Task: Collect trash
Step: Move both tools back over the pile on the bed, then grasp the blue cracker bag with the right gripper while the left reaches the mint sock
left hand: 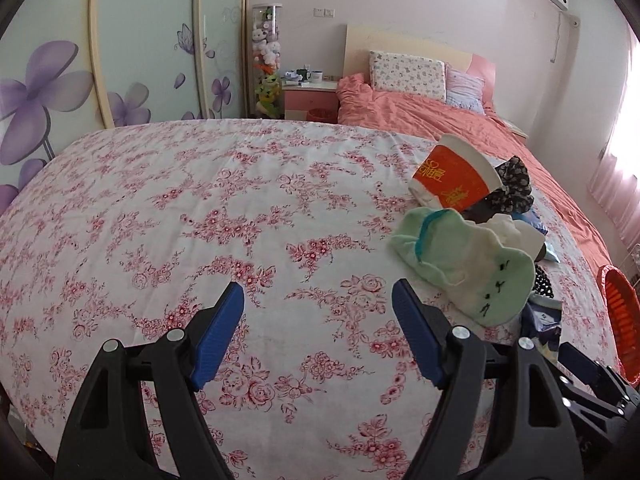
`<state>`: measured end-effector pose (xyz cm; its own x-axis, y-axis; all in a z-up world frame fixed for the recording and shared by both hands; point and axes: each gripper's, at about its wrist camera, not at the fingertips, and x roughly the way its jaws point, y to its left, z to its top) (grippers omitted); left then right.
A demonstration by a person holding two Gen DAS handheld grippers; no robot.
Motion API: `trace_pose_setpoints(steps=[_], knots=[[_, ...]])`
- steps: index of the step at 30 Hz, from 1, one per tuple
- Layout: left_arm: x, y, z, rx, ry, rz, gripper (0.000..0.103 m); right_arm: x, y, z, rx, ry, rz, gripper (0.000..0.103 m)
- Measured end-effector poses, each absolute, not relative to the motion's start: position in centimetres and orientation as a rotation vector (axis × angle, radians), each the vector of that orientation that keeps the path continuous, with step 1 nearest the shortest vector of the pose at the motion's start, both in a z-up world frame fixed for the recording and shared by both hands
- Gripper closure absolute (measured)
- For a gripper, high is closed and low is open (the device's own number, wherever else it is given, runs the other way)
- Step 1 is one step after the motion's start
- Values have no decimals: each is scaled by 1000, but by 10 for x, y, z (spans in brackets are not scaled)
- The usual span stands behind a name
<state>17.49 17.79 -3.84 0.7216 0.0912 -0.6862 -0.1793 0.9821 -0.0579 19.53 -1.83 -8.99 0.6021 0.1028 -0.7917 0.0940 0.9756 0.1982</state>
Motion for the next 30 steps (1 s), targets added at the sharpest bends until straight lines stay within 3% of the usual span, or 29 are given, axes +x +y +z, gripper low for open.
trace_pose_setpoints(steps=[2,6,13,23,24,27,29,30], knots=[[177,178,-41,-131,757,144,27,198,-17,-95,206,940,-17,30],[178,172,-43,-137,762,118,27,194,-33,-100,206,947,-38,53],[188,139,-36,-156,763,26,22,183,-74,-99,245,929,-104,58],[221,82,-27,-152,786,-31,23,179,-110,-102,272,916,-160,58],[224,78,-30,-140,799,-26,25,178,-110,-102,267,913,-159,58],[231,74,-46,-130,858,-33,46,178,-110,-102,263,911,-158,58],[230,78,-52,-143,884,-45,71,178,-110,-102,264,912,-156,58],[230,81,-53,-153,890,-52,77,178,-110,-102,262,912,-159,58]])
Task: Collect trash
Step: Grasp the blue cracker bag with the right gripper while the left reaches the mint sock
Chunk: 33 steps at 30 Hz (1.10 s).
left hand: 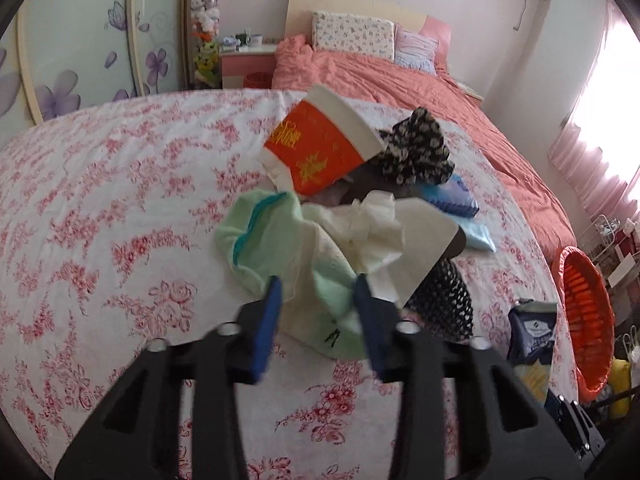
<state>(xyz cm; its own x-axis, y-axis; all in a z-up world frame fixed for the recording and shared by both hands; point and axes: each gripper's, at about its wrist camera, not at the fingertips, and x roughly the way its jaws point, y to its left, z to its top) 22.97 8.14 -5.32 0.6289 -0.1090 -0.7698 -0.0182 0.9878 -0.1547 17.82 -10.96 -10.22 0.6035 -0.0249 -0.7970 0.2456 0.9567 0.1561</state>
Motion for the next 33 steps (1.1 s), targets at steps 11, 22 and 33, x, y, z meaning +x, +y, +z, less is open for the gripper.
trace_pose_setpoints(steps=[11,22,33], knots=[[205,155,-65,-215,925,-29,93,184,-118,-103,250,903,-179,58],[207,111,-38,-299,862,-177,62,186,-118,-104,217,891,-180,57],[224,87,-57,-267,910,-199,98,185,-118,-105,204,888,-172,57]])
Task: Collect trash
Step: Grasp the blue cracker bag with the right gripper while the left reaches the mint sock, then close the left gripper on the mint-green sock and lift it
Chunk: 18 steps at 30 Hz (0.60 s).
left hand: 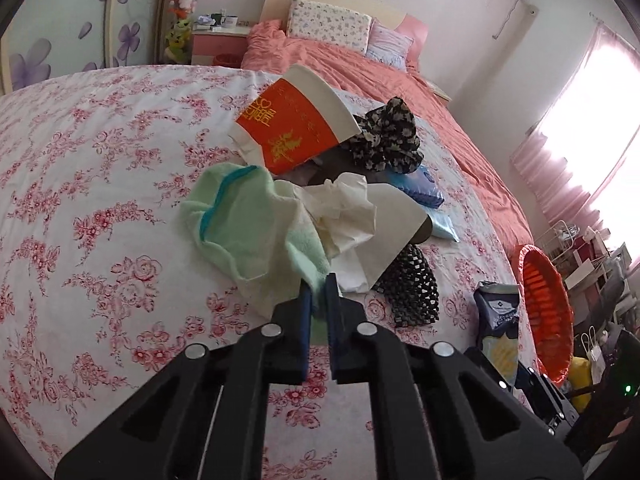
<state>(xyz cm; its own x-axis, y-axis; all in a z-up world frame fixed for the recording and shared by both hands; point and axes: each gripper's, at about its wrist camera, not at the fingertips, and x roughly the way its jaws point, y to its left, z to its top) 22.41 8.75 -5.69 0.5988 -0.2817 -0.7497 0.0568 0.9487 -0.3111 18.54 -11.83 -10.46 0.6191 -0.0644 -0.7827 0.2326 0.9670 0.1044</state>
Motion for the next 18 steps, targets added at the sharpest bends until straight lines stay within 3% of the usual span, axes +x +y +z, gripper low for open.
trace_pose_setpoints(steps=[15,16,17,18], knots=[[210,153,-72,-268,948,-87,98,187,-130,-105,214,884,-202,57],[209,153,-69,-270,938,-90,89,187,-130,-105,214,885,-202,57],[209,152,-67,-270,929,-93,70,187,-130,-105,214,885,-202,57],[207,151,-64,-269,916,-90,58,187,-131,-105,215,885,-199,57]])
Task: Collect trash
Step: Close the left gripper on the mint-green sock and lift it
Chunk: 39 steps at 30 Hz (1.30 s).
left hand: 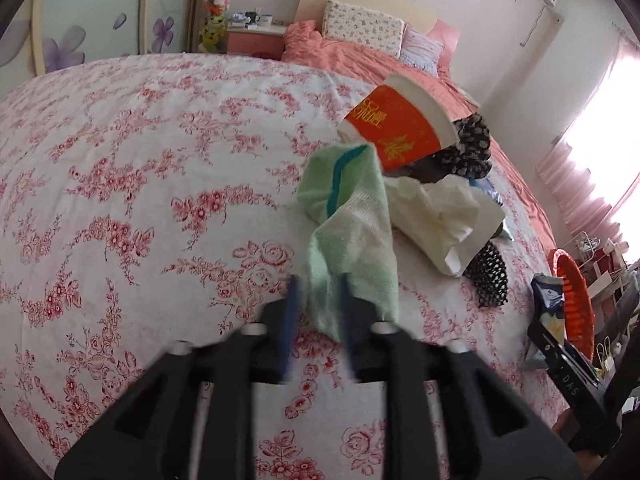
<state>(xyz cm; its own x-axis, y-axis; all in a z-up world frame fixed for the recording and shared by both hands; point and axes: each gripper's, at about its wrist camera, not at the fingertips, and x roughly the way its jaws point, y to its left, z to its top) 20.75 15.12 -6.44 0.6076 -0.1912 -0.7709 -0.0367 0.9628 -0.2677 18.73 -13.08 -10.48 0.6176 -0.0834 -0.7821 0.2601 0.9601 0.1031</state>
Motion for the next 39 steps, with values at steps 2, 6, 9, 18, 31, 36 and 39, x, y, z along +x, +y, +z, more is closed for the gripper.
trace_pose_setpoints(steps=[2,6,9,18,31,36,39], knots=[[205,147,-56,-262,872,-83,43,187,-132,-105,221,885,-194,57],[211,138,-53,-246,865,-91,42,188,-134,-105,235,884,-185,56],[221,127,-59,-204,888,-72,42,188,-134,-105,232,882,-181,56],[237,115,-73,-113,919,-19,42,196,-135,-105,204,897,-185,61],[242,108,-76,-81,911,-2,43,203,-143,-104,199,905,-223,56],[240,107,-74,-89,903,-39,77,202,-144,-104,201,900,-210,64],[236,112,-70,-103,888,-56,88,198,-145,-103,208,895,-206,67]])
